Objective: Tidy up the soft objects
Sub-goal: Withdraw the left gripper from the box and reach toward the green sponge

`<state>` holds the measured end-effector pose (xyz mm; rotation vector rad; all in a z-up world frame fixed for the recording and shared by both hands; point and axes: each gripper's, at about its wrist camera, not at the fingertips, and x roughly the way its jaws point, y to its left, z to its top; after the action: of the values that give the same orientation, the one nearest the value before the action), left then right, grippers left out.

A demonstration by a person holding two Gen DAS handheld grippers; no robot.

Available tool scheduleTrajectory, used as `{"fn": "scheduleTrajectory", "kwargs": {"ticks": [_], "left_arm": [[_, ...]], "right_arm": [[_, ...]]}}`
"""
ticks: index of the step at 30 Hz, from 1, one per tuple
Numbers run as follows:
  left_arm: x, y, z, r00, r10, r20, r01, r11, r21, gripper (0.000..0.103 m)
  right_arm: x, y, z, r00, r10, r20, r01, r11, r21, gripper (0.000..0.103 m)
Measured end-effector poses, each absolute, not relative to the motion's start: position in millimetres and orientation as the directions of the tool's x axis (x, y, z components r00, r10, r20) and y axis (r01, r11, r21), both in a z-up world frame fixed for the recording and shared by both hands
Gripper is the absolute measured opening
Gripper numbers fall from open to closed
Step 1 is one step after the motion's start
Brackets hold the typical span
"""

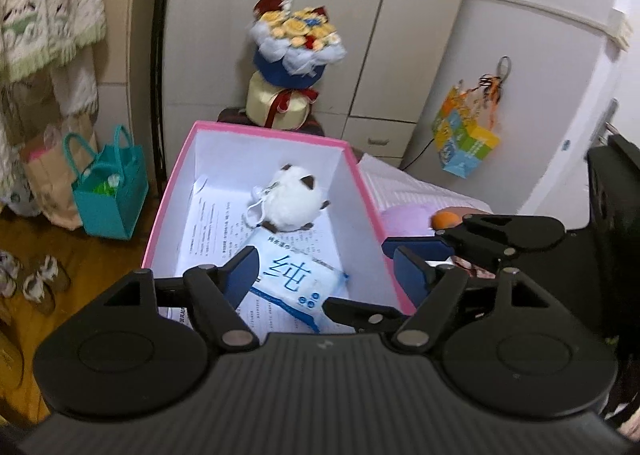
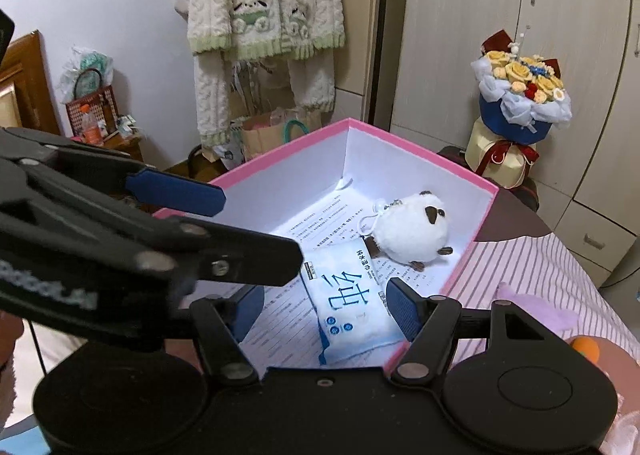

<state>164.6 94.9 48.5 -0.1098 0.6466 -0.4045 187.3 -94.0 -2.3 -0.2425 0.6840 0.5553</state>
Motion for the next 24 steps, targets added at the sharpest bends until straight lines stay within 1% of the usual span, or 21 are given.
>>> {"fn": "scheduleTrajectory", "kwargs": {"ticks": [3,5,9,14,17,19,24], "left_arm": [[147,90,57,0.728,-0.413,-0.548,0.361,0.909,-0.207,0.076],[139,85,61,0.710,-0.444,-0.547,0.397,0.893,-0.210,0.079],[126,74,66,0.680,-0.481,-0.553,0.441,0.871,-0.215,0.080],[106,59,72,0.677,-0.499,-0.541,0.482,0.856,-0.188,0.080],[97,50,72,0.657,-0.533,-0.534,0.519,0.833,-0.192,0.082],[94,42,71,0.634,-0.549,-0.545,0.538,0.819,-0.199,0.082],[93,19,65,0.617,-0.542,-0.571,0.558,0.813,-0.168,0.082]], "right_arm": [[172,-107,5,0.639,0.419,-0.645,-0.563,0.826,-0.021,0.072],[164,-118,10,0.633,0.436,-0.640,-0.572,0.820,-0.007,0.072],[150,-143,15,0.629,0.442,-0.640,-0.559,0.829,0.023,0.073],[130,-181,19,0.619,0.468,-0.631,-0.544,0.834,0.085,0.073],[120,-204,20,0.620,0.473,-0.626,-0.529,0.842,0.112,0.073],[115,-220,20,0.625,0.470,-0.623,-0.512,0.849,0.127,0.073],[105,-255,14,0.656,0.435,-0.617,-0.458,0.879,0.132,0.073]]}}
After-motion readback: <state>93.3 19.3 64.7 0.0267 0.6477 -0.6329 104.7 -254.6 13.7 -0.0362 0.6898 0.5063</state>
